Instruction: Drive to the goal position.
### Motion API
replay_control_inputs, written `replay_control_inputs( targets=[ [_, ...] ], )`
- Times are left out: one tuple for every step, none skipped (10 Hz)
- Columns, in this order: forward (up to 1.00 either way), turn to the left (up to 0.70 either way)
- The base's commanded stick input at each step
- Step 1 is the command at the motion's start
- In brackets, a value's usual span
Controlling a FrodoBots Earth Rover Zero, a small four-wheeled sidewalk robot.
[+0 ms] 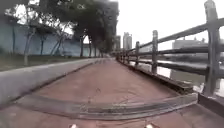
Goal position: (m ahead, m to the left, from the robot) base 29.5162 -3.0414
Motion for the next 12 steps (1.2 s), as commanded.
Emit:
replay_control_inputs(
  targets=[
    [1.0, 0.0],
    [1.0, 0.0],
    [1.0, 0.0],
    [1.0, 0.0],
    [1.0, 0.0],
    [1.0, 0.0],
    [1.0, 0.0],
    [1.0, 0.0],
    [1.0, 0.0],
    [1.0, 0.0],
    [1.0, 0.0],
    [1.0, 0.0]
  ],
)
